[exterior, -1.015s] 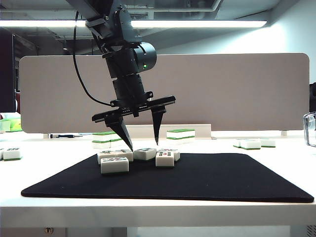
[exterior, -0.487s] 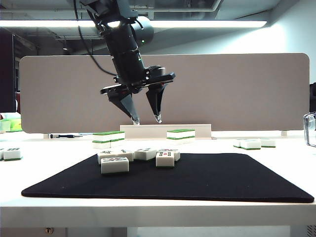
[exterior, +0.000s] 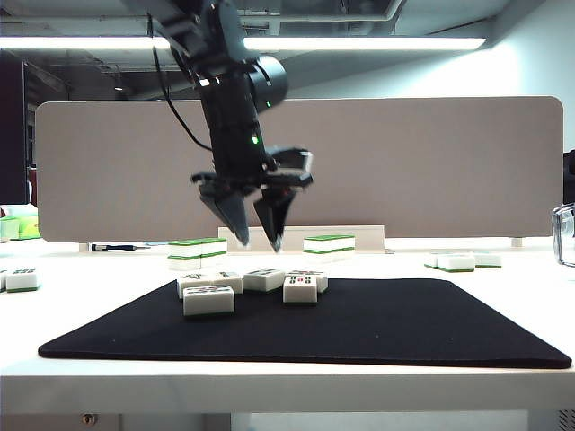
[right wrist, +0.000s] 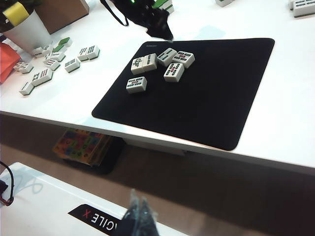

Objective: Align six mahjong tiles in a row on the table.

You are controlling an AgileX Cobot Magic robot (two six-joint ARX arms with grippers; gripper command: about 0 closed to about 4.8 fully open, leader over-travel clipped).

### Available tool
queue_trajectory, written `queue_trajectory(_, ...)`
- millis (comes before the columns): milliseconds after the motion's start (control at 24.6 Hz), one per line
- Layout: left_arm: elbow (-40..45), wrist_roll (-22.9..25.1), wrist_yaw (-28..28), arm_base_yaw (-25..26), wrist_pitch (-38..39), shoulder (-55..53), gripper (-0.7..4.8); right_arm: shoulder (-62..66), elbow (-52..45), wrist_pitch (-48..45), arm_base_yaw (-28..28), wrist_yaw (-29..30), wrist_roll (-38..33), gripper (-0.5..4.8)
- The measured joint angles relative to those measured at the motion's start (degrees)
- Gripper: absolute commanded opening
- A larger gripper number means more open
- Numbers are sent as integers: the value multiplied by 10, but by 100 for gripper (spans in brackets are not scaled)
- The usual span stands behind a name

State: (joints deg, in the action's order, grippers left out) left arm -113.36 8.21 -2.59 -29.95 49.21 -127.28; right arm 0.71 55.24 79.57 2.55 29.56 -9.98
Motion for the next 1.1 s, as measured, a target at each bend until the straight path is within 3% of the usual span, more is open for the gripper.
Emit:
queue_trajectory(528,1,16,-6,0,0,-24,273,0,0,0,0,0,0,-1)
queue_trajectory(771,0,24,-63,0,38,-24,273,0,0,0,0,0,0,-1)
queue_trajectory(853,0,23,-105,0,40,-23,273,0,0,0,0,0,0,-1)
queue_trajectory(1096,0,23,-126,0,30,-20,272,0,0,0,0,0,0,-1)
